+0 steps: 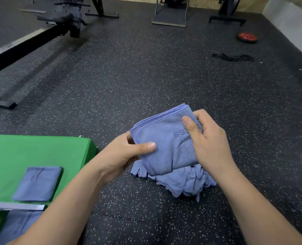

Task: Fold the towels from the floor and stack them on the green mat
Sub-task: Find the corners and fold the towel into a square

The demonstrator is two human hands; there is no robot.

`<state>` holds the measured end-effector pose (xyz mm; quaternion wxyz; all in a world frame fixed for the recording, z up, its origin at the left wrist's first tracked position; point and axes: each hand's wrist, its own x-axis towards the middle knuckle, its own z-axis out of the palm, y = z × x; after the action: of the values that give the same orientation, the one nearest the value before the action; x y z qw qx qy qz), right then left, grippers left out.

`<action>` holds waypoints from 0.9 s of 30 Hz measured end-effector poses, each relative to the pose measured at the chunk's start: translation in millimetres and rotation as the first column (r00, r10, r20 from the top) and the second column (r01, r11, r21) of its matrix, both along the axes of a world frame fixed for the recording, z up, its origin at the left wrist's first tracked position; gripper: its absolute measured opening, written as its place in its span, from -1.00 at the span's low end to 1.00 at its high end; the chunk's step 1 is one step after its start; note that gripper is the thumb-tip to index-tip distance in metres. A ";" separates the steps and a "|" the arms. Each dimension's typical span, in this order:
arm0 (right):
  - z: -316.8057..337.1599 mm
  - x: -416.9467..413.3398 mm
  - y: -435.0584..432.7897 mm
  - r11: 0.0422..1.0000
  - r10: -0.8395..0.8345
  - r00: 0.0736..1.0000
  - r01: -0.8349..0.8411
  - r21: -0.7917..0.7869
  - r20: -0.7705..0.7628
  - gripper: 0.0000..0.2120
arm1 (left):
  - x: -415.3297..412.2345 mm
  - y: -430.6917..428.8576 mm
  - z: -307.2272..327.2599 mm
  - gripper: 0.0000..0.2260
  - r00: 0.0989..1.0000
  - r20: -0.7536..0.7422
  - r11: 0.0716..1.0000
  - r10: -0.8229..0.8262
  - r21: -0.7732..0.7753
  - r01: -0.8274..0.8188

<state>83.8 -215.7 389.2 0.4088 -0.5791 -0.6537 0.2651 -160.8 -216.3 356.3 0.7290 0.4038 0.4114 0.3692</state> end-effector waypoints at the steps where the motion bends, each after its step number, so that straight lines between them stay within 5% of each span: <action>1: 0.9 -0.1 -0.3 1.000 -0.017 1.000 0.017 0.005 -0.014 -0.72 | 0.0 -2.0 -1.0 -0.50 0.997 -0.037 0.998 -0.066 -0.012 0.065; 3: 1.0 -0.3 -0.4 0.999 -0.047 0.998 0.047 0.010 -0.035 -0.73 | 3.9 -5.6 -4.8 -0.53 0.989 -0.109 0.995 -0.097 -0.025 0.095; 8: -1.4 3.5 2.1 0.988 -0.151 0.988 0.151 0.021 -0.030 -0.72 | 23.9 -9.4 -19.4 -0.59 0.896 -0.361 0.962 0.259 0.017 -0.272; 14: 1.1 6.3 3.0 0.978 -0.203 0.979 0.204 0.041 -0.021 -0.71 | 42.6 -24.3 -25.6 -0.75 0.961 -0.275 0.999 0.033 -0.024 -0.041; 21: 3.5 10.0 4.0 0.973 -0.230 0.972 0.231 0.024 -0.044 -0.71 | 38.9 -20.0 -36.1 -0.81 0.986 -0.168 0.994 0.002 -0.105 -0.020; 27: 3.8 16.7 3.4 0.970 -0.243 0.970 0.243 0.024 -0.028 -0.71 | 29.6 -12.3 -36.7 -0.83 0.840 -0.534 0.983 0.099 0.185 0.003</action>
<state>100.5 -212.4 393.0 0.4542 -0.6458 -0.5762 0.2113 -131.2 -228.6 319.6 0.5345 0.5447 0.5755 0.2939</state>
